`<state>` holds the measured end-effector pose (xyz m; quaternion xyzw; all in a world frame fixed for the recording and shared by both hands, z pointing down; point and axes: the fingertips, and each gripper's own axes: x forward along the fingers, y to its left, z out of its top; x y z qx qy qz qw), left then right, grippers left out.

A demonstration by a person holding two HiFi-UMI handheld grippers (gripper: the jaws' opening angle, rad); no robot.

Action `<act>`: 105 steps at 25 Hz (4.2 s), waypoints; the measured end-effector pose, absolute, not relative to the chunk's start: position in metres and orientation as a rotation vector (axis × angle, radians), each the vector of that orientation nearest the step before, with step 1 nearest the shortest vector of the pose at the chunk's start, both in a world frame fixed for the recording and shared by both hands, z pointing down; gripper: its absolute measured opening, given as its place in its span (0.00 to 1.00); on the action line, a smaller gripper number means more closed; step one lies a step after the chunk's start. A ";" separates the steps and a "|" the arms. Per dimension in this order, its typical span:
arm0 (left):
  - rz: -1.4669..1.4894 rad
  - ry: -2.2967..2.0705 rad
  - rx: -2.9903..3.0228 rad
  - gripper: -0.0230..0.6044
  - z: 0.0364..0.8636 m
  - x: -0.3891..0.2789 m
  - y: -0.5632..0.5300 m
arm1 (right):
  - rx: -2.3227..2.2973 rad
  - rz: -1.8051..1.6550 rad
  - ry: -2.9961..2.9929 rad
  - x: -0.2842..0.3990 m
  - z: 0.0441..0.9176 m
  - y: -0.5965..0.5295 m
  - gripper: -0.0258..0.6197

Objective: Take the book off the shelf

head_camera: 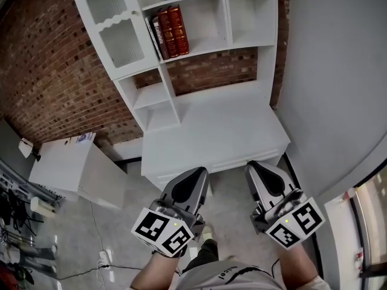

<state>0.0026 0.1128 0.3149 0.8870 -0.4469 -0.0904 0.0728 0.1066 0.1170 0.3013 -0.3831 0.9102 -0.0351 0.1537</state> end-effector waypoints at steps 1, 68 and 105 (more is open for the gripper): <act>-0.275 -1.344 2.663 0.05 0.316 -0.002 0.102 | -1.100 -0.098 2.617 0.100 0.304 0.107 0.07; -0.291 -1.690 2.550 0.05 0.280 -0.167 -0.424 | -1.356 0.252 2.751 -0.121 0.268 -0.553 0.38; -0.324 -1.642 2.548 0.05 0.287 -0.180 -0.443 | -1.626 0.252 2.666 -0.116 0.236 -0.608 0.46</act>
